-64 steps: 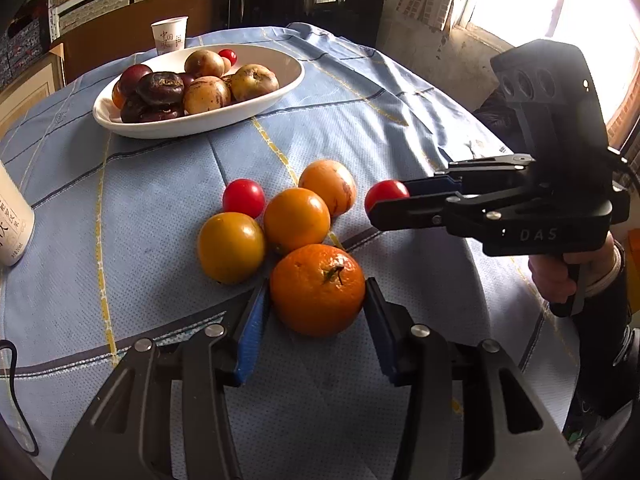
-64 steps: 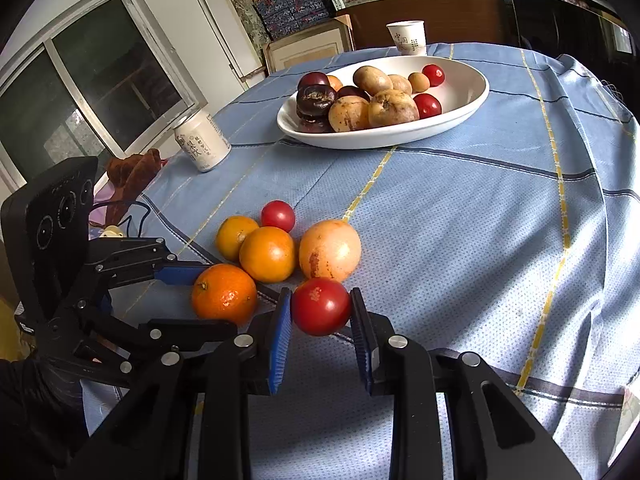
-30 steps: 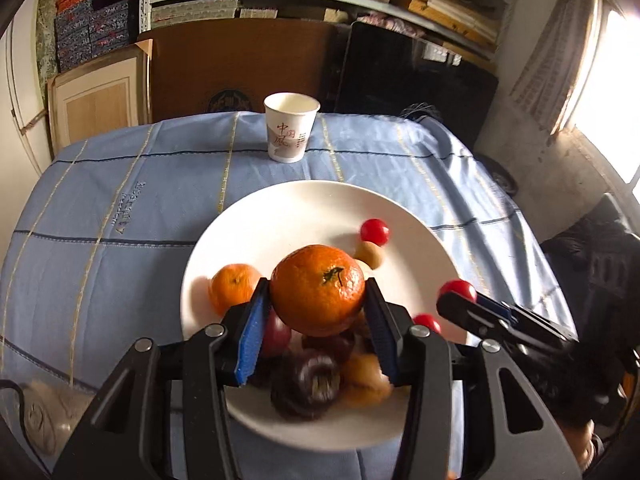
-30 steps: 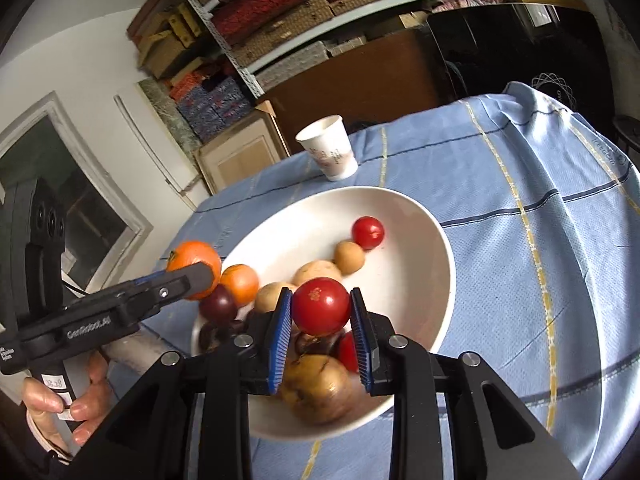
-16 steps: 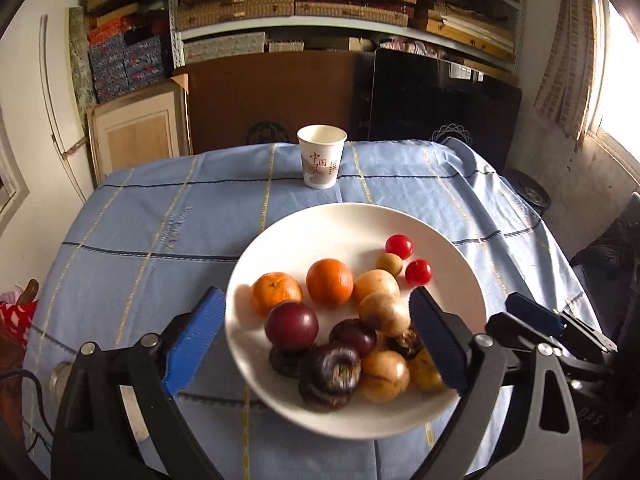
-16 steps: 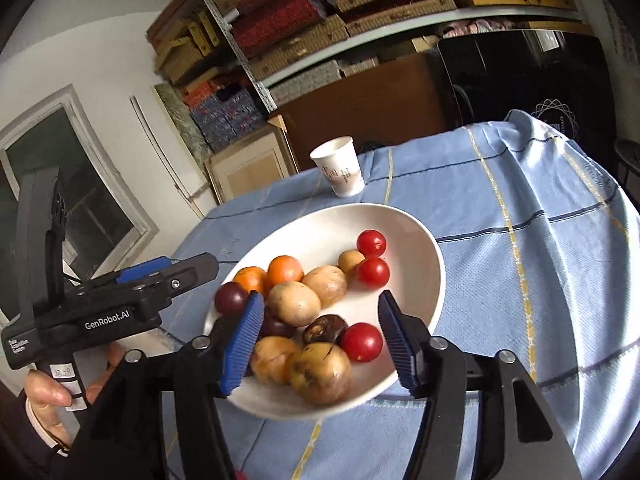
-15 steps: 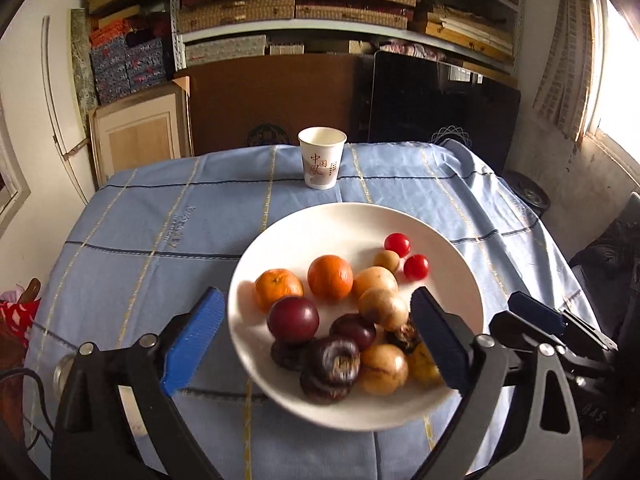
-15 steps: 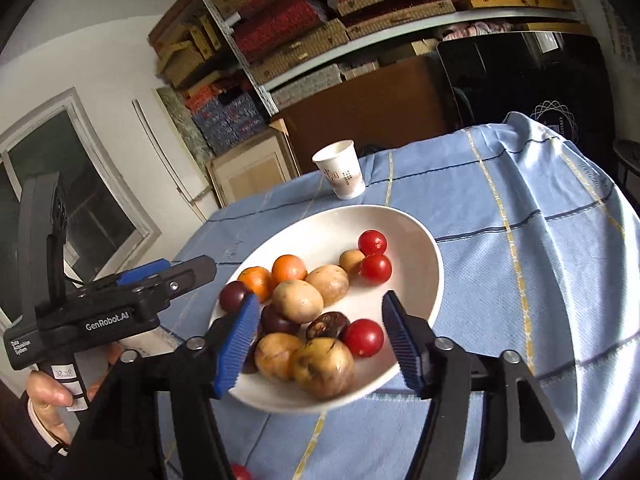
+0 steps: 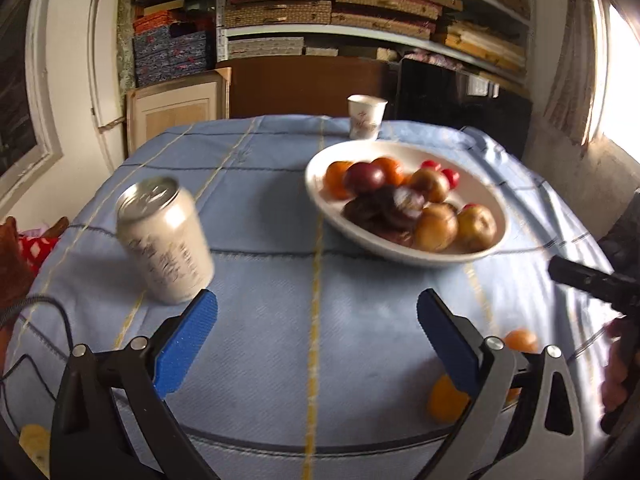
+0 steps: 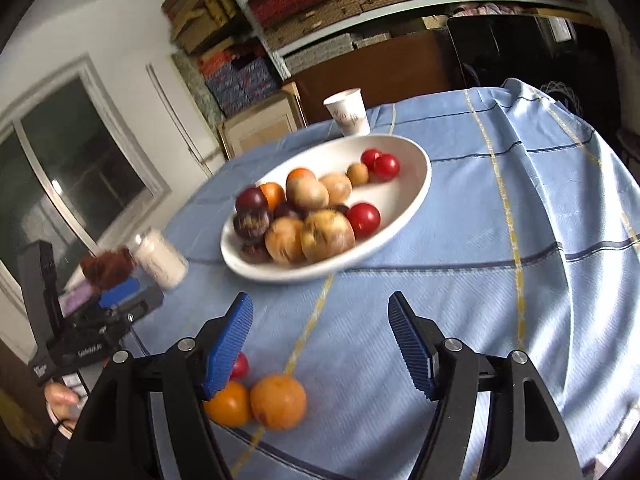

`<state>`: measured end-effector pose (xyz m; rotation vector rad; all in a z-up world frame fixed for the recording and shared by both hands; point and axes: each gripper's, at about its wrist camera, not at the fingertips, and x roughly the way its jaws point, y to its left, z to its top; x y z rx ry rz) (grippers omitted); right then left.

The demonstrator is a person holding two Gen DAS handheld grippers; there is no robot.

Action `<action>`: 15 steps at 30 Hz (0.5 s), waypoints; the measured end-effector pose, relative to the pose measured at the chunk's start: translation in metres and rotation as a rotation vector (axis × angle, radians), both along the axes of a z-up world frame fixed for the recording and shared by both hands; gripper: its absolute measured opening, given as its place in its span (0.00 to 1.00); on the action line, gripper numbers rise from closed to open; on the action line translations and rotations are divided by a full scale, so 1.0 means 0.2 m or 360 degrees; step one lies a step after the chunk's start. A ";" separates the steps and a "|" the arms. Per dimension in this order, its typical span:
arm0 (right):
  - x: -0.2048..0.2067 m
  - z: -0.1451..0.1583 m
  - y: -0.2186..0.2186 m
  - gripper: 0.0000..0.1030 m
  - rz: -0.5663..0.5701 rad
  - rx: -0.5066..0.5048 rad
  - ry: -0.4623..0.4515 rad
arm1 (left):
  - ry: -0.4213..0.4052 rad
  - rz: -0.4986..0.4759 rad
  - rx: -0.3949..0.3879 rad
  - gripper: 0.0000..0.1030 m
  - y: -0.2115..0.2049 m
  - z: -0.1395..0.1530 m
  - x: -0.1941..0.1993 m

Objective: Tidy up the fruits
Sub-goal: 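Grasp a large speckled orange fruit with the right gripper and lift it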

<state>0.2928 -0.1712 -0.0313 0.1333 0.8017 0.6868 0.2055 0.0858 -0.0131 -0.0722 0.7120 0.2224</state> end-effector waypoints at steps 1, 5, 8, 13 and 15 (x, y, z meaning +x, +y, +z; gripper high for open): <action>-0.01 0.00 0.01 0.69 0.0023 -0.0016 0.0004 | 0.0034 0.0001 0.0032 0.95 0.00 -0.01 0.00; -0.07 0.01 0.04 0.69 0.0131 -0.0035 0.0028 | -0.0010 0.0023 0.0063 0.95 -0.02 0.01 -0.04; -0.13 0.02 0.06 0.67 0.0183 -0.0116 -0.0002 | -0.0022 0.0013 0.0143 0.95 -0.05 0.02 -0.05; -0.19 -0.03 0.10 0.56 0.0260 -0.0271 0.0010 | -0.0001 -0.0014 0.0132 0.95 -0.06 0.03 -0.05; -0.19 -0.04 0.09 0.51 0.0268 -0.0302 0.0018 | 0.0015 -0.0016 0.0116 0.95 -0.06 0.03 -0.05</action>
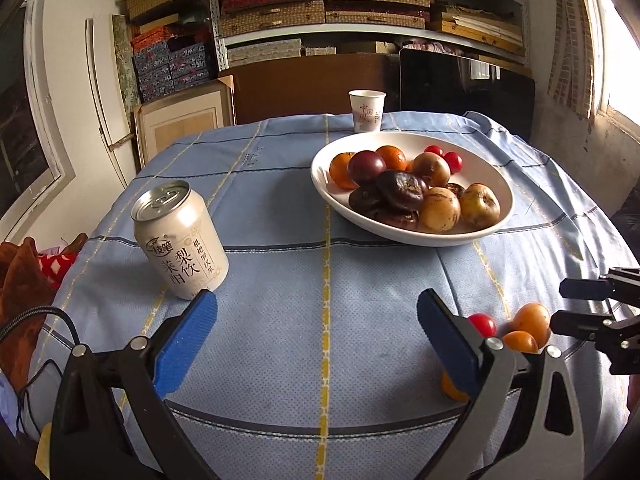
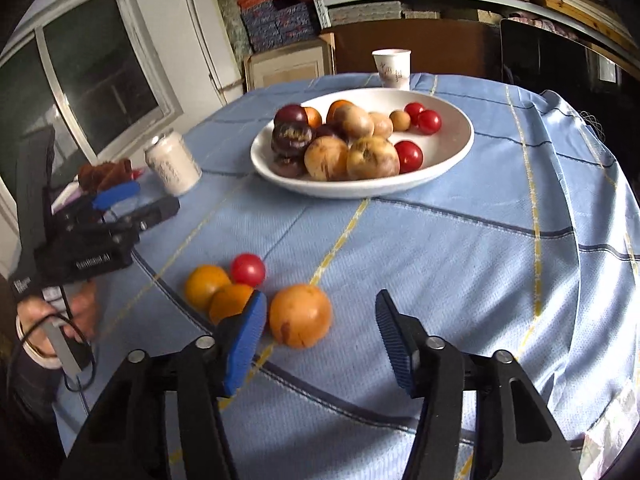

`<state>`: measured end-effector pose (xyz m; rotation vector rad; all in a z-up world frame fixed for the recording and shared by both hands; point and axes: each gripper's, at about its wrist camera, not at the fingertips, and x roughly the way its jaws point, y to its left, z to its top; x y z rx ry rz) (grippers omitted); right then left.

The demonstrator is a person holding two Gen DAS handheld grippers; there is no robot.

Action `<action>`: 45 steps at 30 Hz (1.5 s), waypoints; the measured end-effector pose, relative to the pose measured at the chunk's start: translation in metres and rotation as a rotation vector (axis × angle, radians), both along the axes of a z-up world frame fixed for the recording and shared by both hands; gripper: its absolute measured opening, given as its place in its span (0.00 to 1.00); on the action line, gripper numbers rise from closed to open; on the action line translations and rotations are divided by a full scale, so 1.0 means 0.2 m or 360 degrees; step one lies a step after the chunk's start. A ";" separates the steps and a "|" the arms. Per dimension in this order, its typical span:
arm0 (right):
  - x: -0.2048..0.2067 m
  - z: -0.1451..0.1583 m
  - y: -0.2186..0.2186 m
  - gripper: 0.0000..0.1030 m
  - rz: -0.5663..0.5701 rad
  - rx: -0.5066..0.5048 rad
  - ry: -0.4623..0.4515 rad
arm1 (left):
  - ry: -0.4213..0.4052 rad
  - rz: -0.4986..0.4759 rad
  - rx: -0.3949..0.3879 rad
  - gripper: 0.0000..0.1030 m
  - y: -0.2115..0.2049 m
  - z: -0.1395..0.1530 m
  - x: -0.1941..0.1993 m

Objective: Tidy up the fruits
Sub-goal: 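Grasp a large speckled orange fruit with the right gripper and lift it, then grasp an orange-yellow fruit with the left gripper while the right holds its fruit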

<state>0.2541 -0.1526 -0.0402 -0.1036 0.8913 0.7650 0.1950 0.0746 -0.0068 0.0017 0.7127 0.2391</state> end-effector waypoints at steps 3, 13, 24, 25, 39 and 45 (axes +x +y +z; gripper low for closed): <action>-0.01 -0.01 -0.01 0.51 0.0019 -0.0013 0.0017 | 0.0015 0.0003 -0.0055 0.95 0.02 0.00 0.00; -0.04 -0.07 0.06 0.51 0.0087 -0.0139 0.0028 | 0.0034 0.0000 -0.0071 0.95 0.02 -0.02 -0.01; -0.04 -0.10 0.16 0.46 0.0120 -0.0215 -0.0094 | 0.0026 0.0017 -0.0085 0.95 0.04 -0.01 -0.01; -0.04 -0.10 0.17 0.42 0.0133 -0.0209 -0.0094 | 0.0024 0.0017 -0.0087 0.95 0.04 -0.01 -0.01; 0.04 -0.03 -0.03 0.38 -0.0063 0.0126 0.0093 | 0.0151 -0.0500 -0.0198 0.95 -0.07 -0.04 -0.03; 0.06 -0.07 -0.03 0.38 -0.0083 0.0116 0.0151 | 0.0217 -0.0670 -0.0182 0.56 -0.15 -0.09 -0.06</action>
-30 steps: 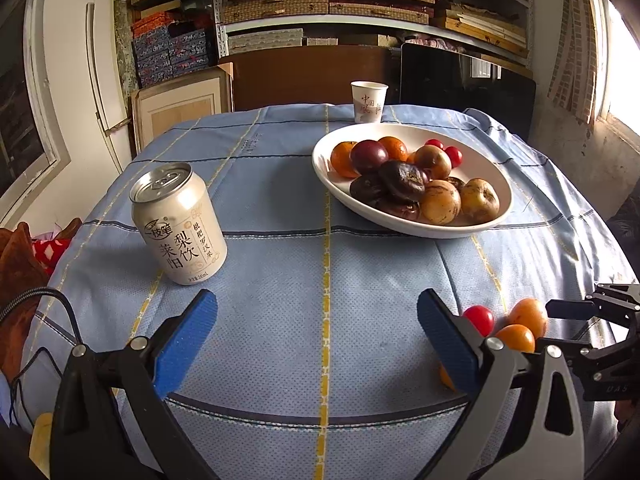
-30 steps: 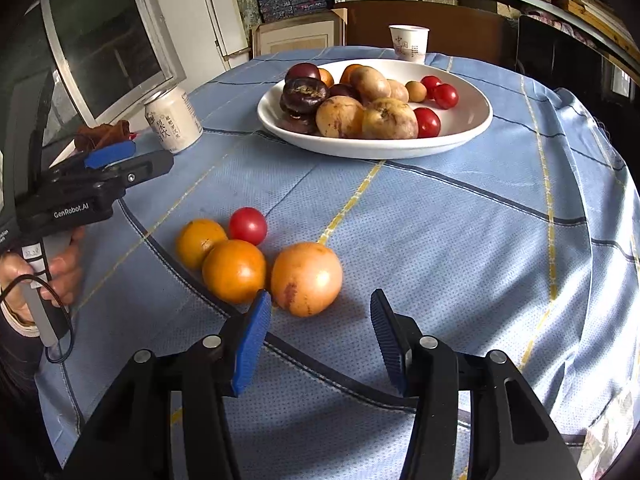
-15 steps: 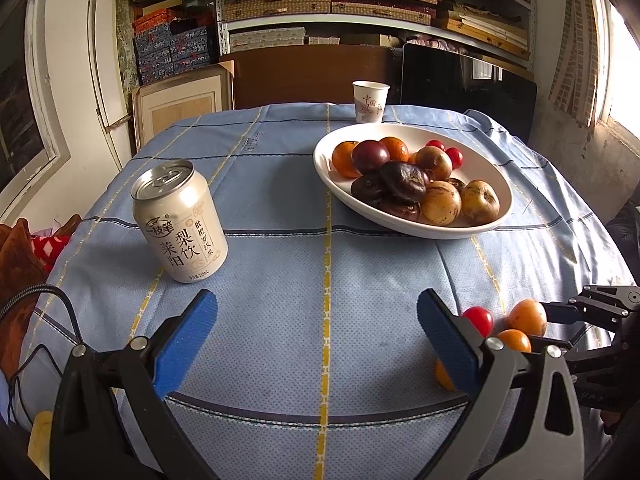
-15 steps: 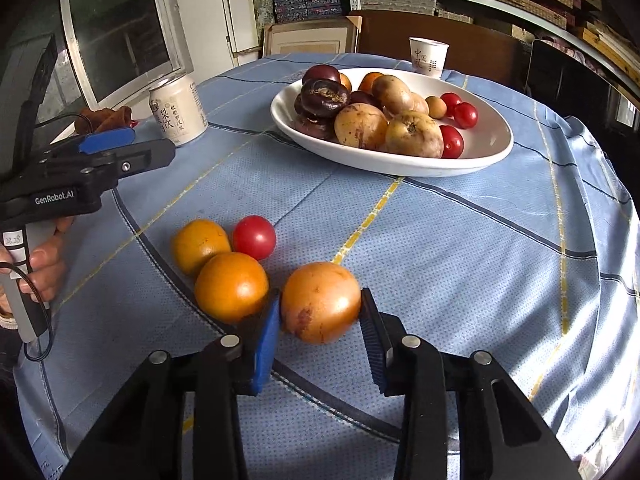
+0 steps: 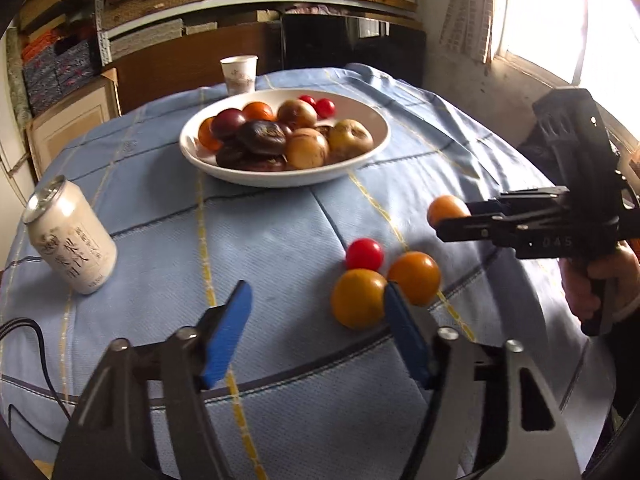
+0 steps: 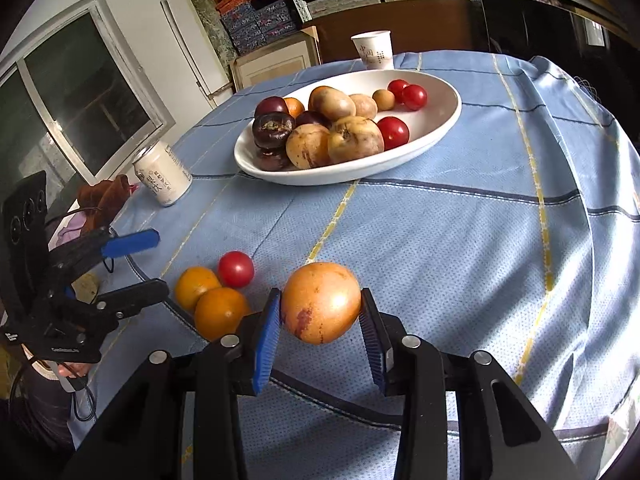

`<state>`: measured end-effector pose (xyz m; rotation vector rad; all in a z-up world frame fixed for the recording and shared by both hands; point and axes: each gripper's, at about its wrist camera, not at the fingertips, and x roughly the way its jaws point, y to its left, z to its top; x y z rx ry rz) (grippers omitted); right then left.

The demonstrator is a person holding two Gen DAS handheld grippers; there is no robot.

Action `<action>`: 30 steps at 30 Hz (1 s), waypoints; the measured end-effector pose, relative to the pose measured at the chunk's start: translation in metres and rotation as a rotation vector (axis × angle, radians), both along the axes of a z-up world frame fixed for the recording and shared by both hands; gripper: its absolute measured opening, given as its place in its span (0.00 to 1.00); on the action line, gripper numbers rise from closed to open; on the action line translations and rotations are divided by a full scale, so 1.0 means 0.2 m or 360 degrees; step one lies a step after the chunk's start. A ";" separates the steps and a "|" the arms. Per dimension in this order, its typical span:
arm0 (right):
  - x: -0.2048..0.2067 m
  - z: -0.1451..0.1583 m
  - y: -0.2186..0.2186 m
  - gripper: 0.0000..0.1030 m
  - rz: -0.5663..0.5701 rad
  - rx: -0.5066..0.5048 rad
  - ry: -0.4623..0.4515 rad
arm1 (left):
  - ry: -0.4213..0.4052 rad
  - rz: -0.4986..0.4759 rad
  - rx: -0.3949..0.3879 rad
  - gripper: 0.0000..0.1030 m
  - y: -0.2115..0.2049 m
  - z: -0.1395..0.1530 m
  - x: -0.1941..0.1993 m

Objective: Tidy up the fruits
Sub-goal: 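Grasp an orange-yellow fruit with the left gripper while the right holds its fruit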

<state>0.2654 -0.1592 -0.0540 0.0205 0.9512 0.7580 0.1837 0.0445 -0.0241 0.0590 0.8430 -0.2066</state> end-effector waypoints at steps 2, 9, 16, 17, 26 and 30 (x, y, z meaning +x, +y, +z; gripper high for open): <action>0.00 0.00 0.00 0.38 -0.0001 0.0002 0.0000 | 0.0008 -0.0028 -0.0001 0.53 -0.01 -0.01 0.00; 0.00 0.00 0.01 0.38 0.0003 -0.0005 0.0002 | 0.0038 -0.0173 0.0047 0.49 -0.10 -0.04 -0.02; -0.01 0.00 0.01 0.38 0.0006 -0.0015 -0.0002 | 0.0097 -0.0169 0.0008 0.43 -0.10 -0.09 0.03; -0.01 0.00 0.01 0.38 0.0007 -0.0018 -0.0004 | 0.0094 -0.0168 0.0003 0.43 -0.10 -0.09 0.04; -0.01 0.00 0.02 0.38 0.0004 -0.0031 -0.0008 | 0.0092 -0.0177 -0.0028 0.42 -0.10 -0.08 0.05; -0.01 -0.01 0.02 0.38 0.0003 -0.0040 -0.0007 | 0.0128 -0.0192 -0.0071 0.39 -0.09 -0.10 0.07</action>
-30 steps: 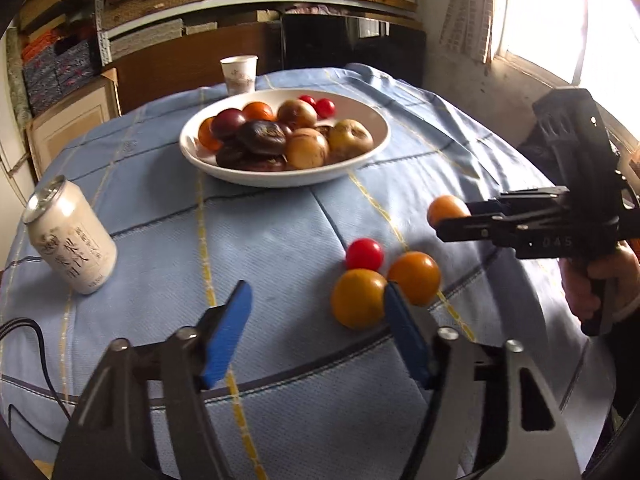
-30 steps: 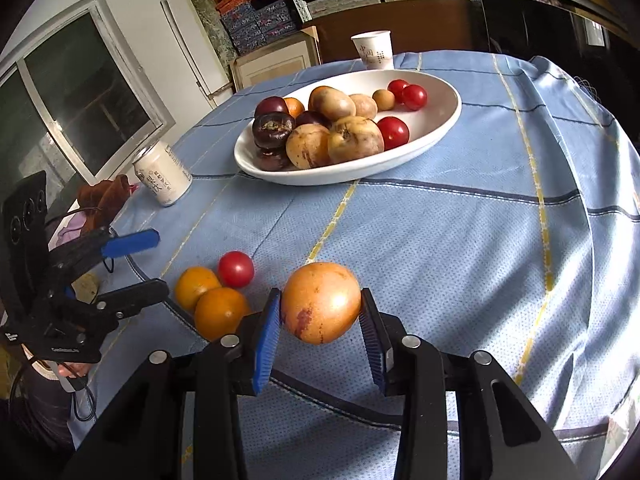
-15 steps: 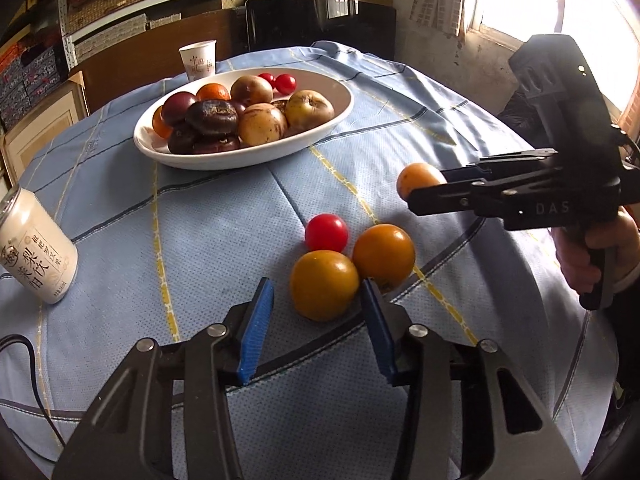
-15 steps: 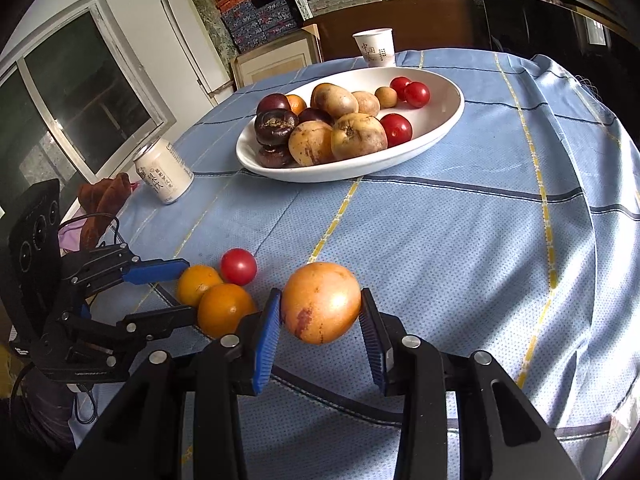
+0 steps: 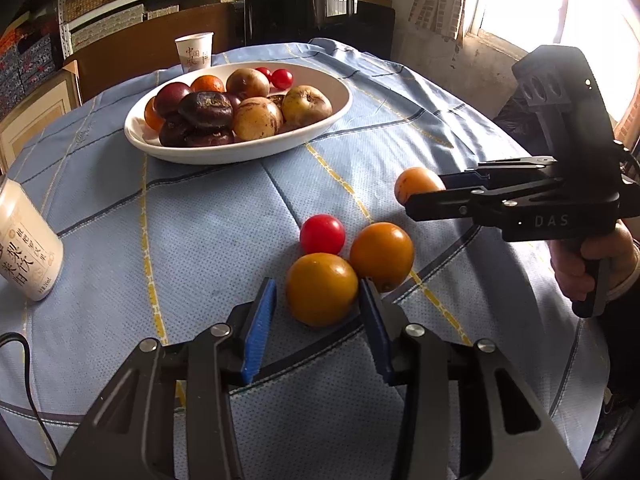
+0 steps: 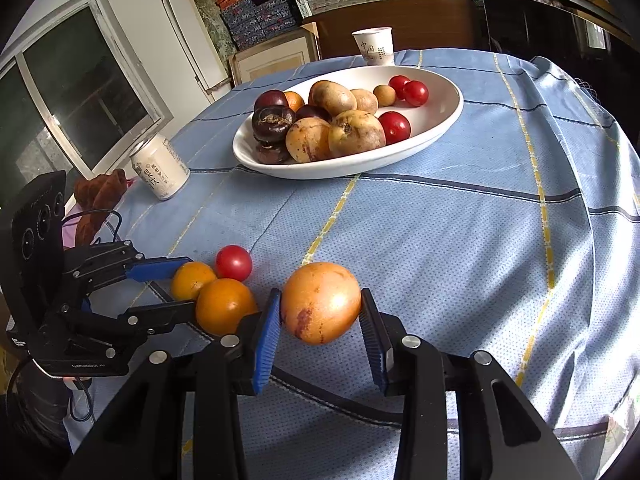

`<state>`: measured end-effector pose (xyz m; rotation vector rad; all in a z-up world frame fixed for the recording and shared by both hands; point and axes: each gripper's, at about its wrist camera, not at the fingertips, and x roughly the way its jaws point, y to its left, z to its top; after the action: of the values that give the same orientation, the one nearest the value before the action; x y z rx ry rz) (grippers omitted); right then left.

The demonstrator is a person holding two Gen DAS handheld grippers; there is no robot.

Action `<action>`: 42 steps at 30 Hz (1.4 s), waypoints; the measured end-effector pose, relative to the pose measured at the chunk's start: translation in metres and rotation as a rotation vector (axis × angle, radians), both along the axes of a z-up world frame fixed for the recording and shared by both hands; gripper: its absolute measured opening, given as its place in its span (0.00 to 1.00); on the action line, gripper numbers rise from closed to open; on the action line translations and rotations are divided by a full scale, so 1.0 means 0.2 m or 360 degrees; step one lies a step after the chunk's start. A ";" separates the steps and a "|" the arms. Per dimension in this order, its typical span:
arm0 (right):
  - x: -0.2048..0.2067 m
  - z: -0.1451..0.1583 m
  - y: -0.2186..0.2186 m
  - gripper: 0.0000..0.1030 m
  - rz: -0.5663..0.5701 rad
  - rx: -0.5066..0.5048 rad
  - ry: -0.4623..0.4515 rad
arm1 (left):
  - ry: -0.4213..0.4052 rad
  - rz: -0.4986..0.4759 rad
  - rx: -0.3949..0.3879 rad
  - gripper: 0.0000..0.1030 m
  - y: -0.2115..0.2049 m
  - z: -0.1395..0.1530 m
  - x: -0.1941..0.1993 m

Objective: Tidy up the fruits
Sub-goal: 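Grasp an orange-yellow fruit with the left gripper while the right holds its fruit, then carry both fruits over the white plate and open both grippers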

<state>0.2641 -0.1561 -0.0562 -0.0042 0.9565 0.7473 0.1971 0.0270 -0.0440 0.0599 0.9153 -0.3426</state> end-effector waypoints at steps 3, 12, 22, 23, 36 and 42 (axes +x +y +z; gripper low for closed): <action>0.00 -0.01 0.00 0.38 -0.0003 -0.0003 0.0005 | 0.0004 -0.0007 -0.0015 0.36 0.00 0.00 0.00; 0.01 -0.02 -0.01 0.38 -0.0002 0.0000 0.0007 | -0.0032 0.0097 -0.0066 0.36 0.05 0.03 -0.02; 0.00 0.12 0.01 0.38 -0.0012 0.0148 -0.0100 | -0.0205 0.0293 -0.0062 0.36 0.15 0.19 -0.04; 0.02 0.15 0.02 0.38 -0.0036 0.0181 -0.0117 | -0.0210 0.0274 -0.0072 0.36 0.15 0.23 -0.01; 0.48 0.26 0.00 0.38 -0.0403 0.0412 -0.0205 | -0.0284 0.0380 -0.0057 0.36 0.14 0.43 0.58; 0.63 0.24 0.05 0.38 -0.0402 0.0399 -0.0237 | -0.0270 0.0436 0.0033 0.36 0.09 0.38 0.83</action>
<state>0.3898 -0.1458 -0.0080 0.2722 0.7010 0.6192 0.3640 0.0456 0.0328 -0.0176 0.7474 -0.0723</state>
